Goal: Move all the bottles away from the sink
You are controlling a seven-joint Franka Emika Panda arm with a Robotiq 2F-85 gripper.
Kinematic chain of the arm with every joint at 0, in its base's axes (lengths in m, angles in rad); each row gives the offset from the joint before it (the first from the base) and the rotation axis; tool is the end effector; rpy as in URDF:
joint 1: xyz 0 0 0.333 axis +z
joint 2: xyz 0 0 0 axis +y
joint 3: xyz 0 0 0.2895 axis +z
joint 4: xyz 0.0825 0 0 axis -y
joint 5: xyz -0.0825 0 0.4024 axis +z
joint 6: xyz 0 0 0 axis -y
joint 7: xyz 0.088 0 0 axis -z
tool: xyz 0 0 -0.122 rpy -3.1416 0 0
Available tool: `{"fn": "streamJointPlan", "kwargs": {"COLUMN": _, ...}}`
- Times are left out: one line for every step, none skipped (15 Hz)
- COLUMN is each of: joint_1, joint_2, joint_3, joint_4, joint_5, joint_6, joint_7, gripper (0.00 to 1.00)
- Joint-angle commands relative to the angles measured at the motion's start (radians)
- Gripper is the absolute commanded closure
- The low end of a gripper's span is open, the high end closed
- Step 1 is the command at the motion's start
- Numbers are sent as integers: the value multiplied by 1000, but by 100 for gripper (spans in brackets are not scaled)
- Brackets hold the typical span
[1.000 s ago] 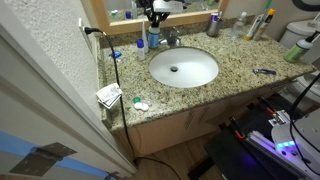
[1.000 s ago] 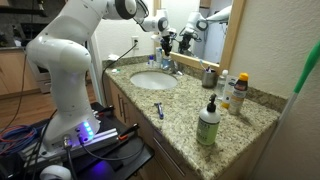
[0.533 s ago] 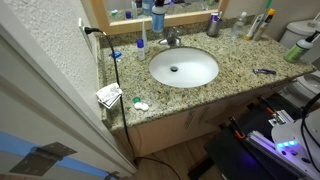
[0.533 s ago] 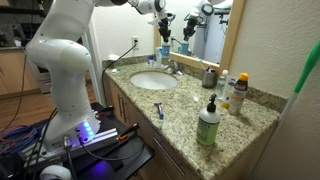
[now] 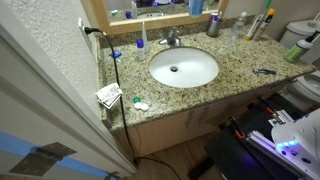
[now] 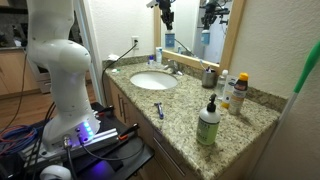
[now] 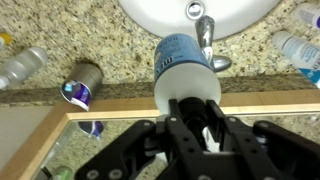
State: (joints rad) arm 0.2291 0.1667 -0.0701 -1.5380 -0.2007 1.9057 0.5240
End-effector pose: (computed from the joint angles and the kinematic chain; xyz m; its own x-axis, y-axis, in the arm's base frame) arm 0.6440 0.0888 0.5330 0.9184 -0.2878 0.2714 -0.3206 -0.9434 0.0845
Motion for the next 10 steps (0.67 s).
{"fn": "streamJointPlan", "kwargs": {"joint_1": -95, "joint_2": -179, "joint_3": 3, "joint_4": -244, "joint_5": 12, "joint_6": 52, "joint_7": 115, "gripper": 92}}
{"fn": "streamJointPlan", "kwargs": {"joint_1": -125, "joint_2": -215, "joint_3": -1, "joint_4": -298, "joint_5": 34, "joint_6": 58, "joint_7": 136, "gripper": 92}}
{"fn": "streamJointPlan", "kwargs": {"joint_1": -155, "joint_2": -248, "joint_3": -6, "joint_4": -350, "joint_5": 46, "joint_6": 68, "joint_7": 161, "gripper": 92}}
{"fn": "streamJointPlan", "kwargs": {"joint_1": -184, "joint_2": -279, "joint_3": -13, "joint_4": -404, "joint_5": 63, "joint_6": 78, "joint_7": 180, "gripper": 92}}
{"fn": "streamJointPlan", "kwargs": {"joint_1": -214, "joint_2": -308, "joint_3": -22, "joint_4": -456, "joint_5": 78, "joint_6": 91, "joint_7": 197, "gripper": 92}}
{"fn": "streamJointPlan", "kwargs": {"joint_1": -244, "joint_2": -335, "joint_3": -34, "joint_4": -508, "joint_5": 101, "joint_6": 109, "joint_7": 206, "gripper": 92}}
{"fn": "streamJointPlan", "kwargs": {"joint_1": -269, "joint_2": -366, "joint_3": -50, "joint_4": -566, "joint_5": 156, "joint_6": 134, "joint_7": 182, "gripper": 92}}
{"fn": "streamJointPlan", "kwargs": {"joint_1": -288, "joint_2": -386, "joint_3": -64, "joint_4": -611, "joint_5": 221, "joint_6": 168, "joint_7": 138, "gripper": 92}}
{"fn": "streamJointPlan", "kwargs": {"joint_1": -282, "joint_2": -302, "joint_3": -26, "joint_4": -482, "joint_5": 150, "joint_6": 91, "joint_7": 170, "gripper": 70}}
{"fn": "streamJointPlan", "kwargs": {"joint_1": -302, "joint_2": -324, "joint_3": -38, "joint_4": -530, "joint_5": 185, "joint_6": 116, "joint_7": 151, "gripper": 70}}
